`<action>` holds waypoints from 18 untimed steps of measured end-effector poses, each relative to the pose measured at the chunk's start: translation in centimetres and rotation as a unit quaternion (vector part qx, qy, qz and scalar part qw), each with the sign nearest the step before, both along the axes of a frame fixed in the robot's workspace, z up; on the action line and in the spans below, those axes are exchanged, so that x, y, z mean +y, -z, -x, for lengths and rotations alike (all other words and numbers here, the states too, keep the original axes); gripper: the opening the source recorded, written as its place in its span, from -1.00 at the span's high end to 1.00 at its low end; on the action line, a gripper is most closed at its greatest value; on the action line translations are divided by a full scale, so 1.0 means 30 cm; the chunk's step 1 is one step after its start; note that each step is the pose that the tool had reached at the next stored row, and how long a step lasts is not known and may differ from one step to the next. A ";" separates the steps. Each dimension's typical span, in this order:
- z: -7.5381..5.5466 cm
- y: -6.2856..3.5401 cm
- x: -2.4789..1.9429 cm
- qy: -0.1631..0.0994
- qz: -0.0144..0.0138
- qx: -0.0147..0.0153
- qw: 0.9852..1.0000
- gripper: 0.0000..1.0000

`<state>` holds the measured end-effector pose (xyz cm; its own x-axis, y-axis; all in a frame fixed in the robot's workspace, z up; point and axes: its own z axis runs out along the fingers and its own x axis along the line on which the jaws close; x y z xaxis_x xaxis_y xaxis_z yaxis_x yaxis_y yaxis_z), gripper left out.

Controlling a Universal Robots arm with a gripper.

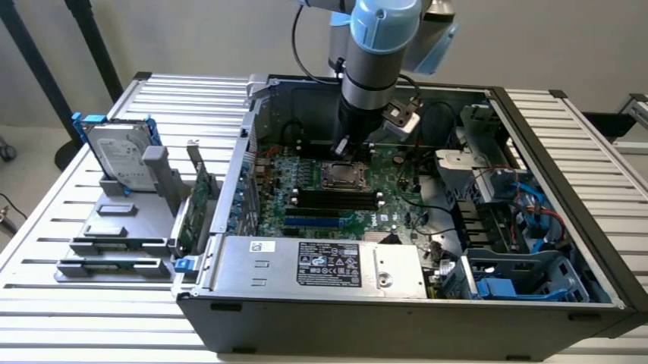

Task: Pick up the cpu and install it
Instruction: 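Close the cpu cover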

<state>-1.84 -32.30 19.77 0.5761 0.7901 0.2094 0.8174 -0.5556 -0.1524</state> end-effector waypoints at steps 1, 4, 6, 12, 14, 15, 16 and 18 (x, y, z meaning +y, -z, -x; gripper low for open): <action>0.000 0.000 -0.001 0.000 -0.001 0.000 1.000 0.79; -0.001 0.000 -0.004 0.000 -0.004 0.000 1.000 0.79; -0.001 0.000 -0.005 0.000 -0.006 0.000 1.000 0.79; -0.001 0.003 -0.008 0.000 -0.007 0.000 1.000 0.79; -0.001 0.005 -0.009 0.000 -0.007 0.000 1.000 0.79; -0.001 0.006 -0.009 0.000 -0.007 0.000 1.000 0.79; -0.001 0.006 -0.009 0.000 -0.008 0.000 1.000 0.79; -0.001 0.008 -0.008 0.000 -0.009 0.000 1.000 0.79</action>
